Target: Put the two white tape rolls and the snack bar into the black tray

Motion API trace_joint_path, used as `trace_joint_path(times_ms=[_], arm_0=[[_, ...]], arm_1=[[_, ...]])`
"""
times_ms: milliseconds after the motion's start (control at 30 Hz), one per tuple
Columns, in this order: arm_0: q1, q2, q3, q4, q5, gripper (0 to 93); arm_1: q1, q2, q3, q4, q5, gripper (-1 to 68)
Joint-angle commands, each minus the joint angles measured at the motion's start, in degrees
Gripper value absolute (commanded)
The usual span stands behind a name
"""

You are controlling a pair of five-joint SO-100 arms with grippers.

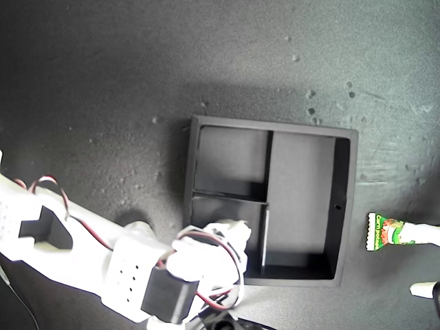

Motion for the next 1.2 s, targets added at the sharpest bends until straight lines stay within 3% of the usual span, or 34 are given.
trace_joint_path(times_ms=[0, 200, 300, 367, 567, 667, 767, 867, 1000, 1167], arm_0=[[-1.1, 4.3, -2.1, 0.9, -0.5, 18.7], [-3.1, 10.6, -1.3, 0.9, 1.4, 18.1], [-4.3, 17.2, 2.5, 0.9, 2.9, 17.2], [-5.4, 23.3, 6.9, 0.9, 3.9, 16.3], [-8.6, 46.1, 27.3, 0.9, 4.6, 13.2], [-9.5, 60.3, 44.6, 0.9, 0.2, 11.8], [-9.2, 72.9, 62.6, 0.8, -6.9, 12.1], [-5.1, 79.8, 74.7, -2.4, -12.7, 13.3], [1.1, 81.7, 82.6, -4.2, -20.0, 14.6], [6.5, 87.5, 95.6, -8.3, -29.4, 16.9]], arm_1=[[-2.8, 0.4, 3.3, -2.0, 2.2, 32.6], [-4.1, 0.9, 7.6, -0.4, 1.5, 36.6], [-4.6, 0.9, 10.3, -1.5, 1.8, 35.2], [-4.7, 0.9, 12.0, -2.8, 1.8, 30.9], [-2.7, 0.9, 15.2, -3.3, 1.7, 2.2], [0.1, 1.0, 15.6, -3.0, -0.8, -0.1], [5.1, 1.1, 10.6, 5.9, -5.9, -0.3], [12.7, 1.5, 4.1, 16.8, -11.5, -0.4], [23.6, 10.9, 5.2, 18.8, -13.5, -0.5], [31.0, 30.1, 11.4, 25.0, -4.2, -0.4]])
